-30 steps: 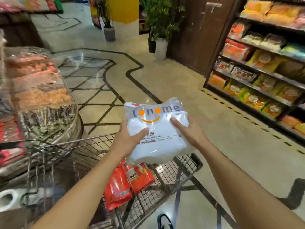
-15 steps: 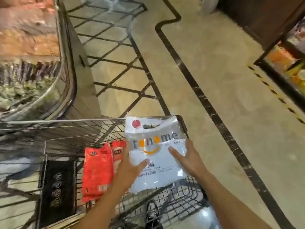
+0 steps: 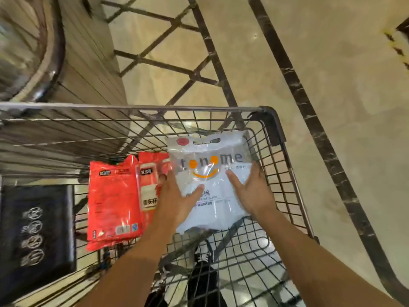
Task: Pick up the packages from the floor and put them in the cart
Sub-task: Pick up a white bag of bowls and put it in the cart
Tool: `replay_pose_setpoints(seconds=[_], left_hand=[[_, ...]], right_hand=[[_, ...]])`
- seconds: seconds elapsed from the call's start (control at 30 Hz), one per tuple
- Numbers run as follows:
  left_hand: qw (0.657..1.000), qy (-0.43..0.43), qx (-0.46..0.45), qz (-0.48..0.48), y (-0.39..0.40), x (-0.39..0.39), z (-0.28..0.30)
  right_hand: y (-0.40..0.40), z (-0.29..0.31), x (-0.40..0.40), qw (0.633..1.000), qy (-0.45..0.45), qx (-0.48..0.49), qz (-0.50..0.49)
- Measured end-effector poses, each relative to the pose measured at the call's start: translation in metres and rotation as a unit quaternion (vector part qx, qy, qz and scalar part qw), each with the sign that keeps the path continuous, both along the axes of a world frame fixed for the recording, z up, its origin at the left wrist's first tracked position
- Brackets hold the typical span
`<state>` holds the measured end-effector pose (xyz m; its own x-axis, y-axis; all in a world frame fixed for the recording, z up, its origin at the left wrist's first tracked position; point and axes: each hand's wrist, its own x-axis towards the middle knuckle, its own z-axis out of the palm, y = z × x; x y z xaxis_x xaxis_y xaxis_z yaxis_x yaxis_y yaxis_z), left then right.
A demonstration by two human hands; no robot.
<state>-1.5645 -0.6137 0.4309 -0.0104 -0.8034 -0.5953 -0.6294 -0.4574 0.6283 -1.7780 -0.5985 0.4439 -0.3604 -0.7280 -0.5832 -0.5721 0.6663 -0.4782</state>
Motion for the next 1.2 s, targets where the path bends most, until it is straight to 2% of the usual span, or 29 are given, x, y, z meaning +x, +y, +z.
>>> replay_pose_setpoints(seconds=[0.2, 0.4, 0.57, 0.67, 0.8, 0.87, 1.03, 1.2], left_hand=[[0.996, -0.071, -0.030, -0.038, -0.015, -0.017, 0.003], [0.990, -0.107, -0.064, -0.063, -0.015, -0.032, 0.006], [0.979, -0.155, 0.003, -0.136, -0.030, -0.043, 0.013], [0.964, -0.190, -0.012, -0.185, -0.036, -0.036, 0.029], [0.900, -0.304, -0.095, -0.296, -0.039, 0.008, 0.086], [0.874, -0.342, -0.156, -0.308, -0.036, 0.042, 0.127], [0.838, -0.425, -0.218, -0.264, -0.021, 0.149, 0.246], [0.801, -0.510, -0.267, -0.164, 0.026, 0.264, 0.385]], right_hand=[[-0.012, 0.006, -0.002, 0.986, 0.138, 0.021, 0.091], [-0.023, 0.013, -0.004, 0.967, 0.213, 0.038, 0.136], [-0.037, 0.011, -0.012, 0.959, 0.217, 0.103, 0.150], [-0.042, 0.028, -0.016, 0.960, 0.213, 0.108, 0.149], [-0.050, 0.071, -0.008, 0.940, 0.237, 0.068, 0.235], [-0.058, 0.099, 0.007, 0.924, 0.245, 0.040, 0.291], [-0.075, 0.202, 0.084, 0.869, 0.271, -0.074, 0.407], [-0.069, 0.328, 0.210, 0.815, 0.268, -0.209, 0.469]])
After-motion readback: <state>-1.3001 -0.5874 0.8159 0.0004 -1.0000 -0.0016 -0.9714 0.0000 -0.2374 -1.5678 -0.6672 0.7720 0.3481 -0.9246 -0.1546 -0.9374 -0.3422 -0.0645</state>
